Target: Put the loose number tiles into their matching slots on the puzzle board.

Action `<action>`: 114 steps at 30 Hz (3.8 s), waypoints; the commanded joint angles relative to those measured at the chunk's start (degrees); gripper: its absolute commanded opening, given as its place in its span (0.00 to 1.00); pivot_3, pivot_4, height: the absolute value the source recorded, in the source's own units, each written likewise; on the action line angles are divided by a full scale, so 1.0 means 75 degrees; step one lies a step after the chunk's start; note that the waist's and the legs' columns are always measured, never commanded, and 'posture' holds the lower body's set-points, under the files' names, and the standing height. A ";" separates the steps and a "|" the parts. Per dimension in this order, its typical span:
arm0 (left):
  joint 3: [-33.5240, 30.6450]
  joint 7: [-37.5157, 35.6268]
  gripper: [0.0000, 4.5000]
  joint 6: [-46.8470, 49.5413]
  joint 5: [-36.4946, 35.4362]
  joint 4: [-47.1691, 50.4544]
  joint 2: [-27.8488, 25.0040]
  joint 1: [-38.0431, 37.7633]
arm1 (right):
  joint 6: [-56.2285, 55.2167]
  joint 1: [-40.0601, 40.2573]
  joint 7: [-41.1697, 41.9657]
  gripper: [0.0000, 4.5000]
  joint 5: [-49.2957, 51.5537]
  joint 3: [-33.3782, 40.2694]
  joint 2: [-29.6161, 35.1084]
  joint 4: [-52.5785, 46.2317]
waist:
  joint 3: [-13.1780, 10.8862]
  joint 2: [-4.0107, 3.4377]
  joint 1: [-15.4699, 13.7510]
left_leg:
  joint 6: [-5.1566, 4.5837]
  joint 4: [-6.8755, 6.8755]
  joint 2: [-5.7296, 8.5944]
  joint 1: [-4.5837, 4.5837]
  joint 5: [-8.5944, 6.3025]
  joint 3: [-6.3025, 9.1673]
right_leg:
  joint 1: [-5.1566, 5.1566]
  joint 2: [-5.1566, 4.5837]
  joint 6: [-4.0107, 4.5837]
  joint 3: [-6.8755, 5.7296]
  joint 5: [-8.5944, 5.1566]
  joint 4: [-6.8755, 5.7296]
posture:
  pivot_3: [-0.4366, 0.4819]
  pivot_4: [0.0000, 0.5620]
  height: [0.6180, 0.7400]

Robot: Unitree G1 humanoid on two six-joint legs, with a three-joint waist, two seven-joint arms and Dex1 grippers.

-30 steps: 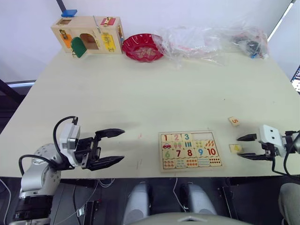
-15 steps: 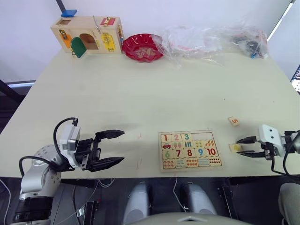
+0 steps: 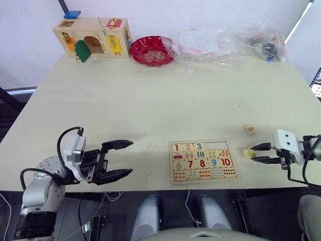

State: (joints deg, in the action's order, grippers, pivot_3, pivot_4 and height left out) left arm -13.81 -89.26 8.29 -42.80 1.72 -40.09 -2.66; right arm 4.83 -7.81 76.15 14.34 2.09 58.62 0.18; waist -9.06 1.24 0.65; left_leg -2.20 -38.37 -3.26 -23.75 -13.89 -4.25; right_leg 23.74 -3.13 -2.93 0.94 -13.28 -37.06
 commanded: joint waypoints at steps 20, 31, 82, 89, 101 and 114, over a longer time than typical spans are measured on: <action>-0.0543 0.0212 1.00 -0.0125 -0.0143 0.0679 0.0066 -0.0522 | 0.8321 -0.6178 -0.0703 0.29 -0.0883 -0.4488 -0.0093 -0.3332 | -0.0026 -0.0042 0.0013 | -0.0007 0.0001 0.0003 -0.0121 -0.0004 -0.0025 | 0.0132 -0.0094 0.0001 -0.0062 0.0005 -0.0007 | 0.48 0.27 1.00; -0.0691 0.0399 1.00 -0.0083 -0.0176 0.0987 0.0093 -0.0818 | 0.9405 -0.6566 -0.1063 0.29 -0.0563 -0.5505 -0.0647 -0.3580 | -0.0026 -0.0041 0.0027 | -0.0007 -0.0005 0.0011 -0.0139 -0.0003 -0.0016 | 0.0145 -0.0088 0.0000 -0.0075 0.0005 -0.0016 | 0.48 0.27 1.00; -0.0821 0.0805 1.00 0.0028 -0.0367 0.1429 0.0302 -0.1193 | 0.8581 -0.6237 -0.2045 0.29 -0.0793 -0.6504 -0.0815 -0.3306 | -0.0025 -0.0040 0.0034 | -0.0006 -0.0025 0.0015 -0.0131 -0.0002 -0.0015 | 0.0146 -0.0076 0.0001 -0.0072 0.0004 -0.0058 | 0.48 0.27 1.00; -0.0818 0.0809 1.00 0.0020 -0.0361 0.1440 0.0308 -0.1222 | 0.8585 -0.6237 -0.2027 0.29 -0.0840 -0.6515 -0.0904 -0.3315 | -0.0025 -0.0040 0.0034 | -0.0006 -0.0025 0.0015 -0.0131 -0.0002 -0.0015 | 0.0147 -0.0076 0.0001 -0.0072 0.0004 -0.0059 | 0.48 0.27 1.00; -0.0793 0.0811 1.00 0.0018 -0.0341 0.1423 0.0308 -0.1210 | 0.8602 -0.6200 -0.1961 0.29 -0.0843 -0.6531 -0.0882 -0.3425 | -0.0026 -0.0040 0.0034 | -0.0005 -0.0026 0.0015 -0.0130 -0.0002 -0.0014 | 0.0147 -0.0076 0.0002 -0.0072 0.0004 -0.0061 | 0.48 0.27 1.00; -0.0742 0.0825 1.00 0.0004 -0.0303 0.1415 0.0340 -0.1185 | 0.8604 -0.6182 -0.1930 0.29 -0.0842 -0.6520 -0.0890 -0.3445 | -0.0025 -0.0040 0.0035 | -0.0005 -0.0026 0.0015 -0.0130 -0.0002 -0.0014 | 0.0147 -0.0076 0.0002 -0.0072 0.0004 -0.0060 | 0.48 0.27 1.00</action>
State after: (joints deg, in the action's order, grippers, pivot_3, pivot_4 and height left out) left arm -19.18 -83.25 8.79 -44.62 10.58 -37.65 -11.50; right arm 69.65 -54.03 61.41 8.30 -47.01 51.54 -24.04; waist -9.25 0.94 0.92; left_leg -2.24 -38.57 -3.15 -24.73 -13.90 -4.36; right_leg 24.84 -3.70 -2.91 0.39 -13.25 -37.51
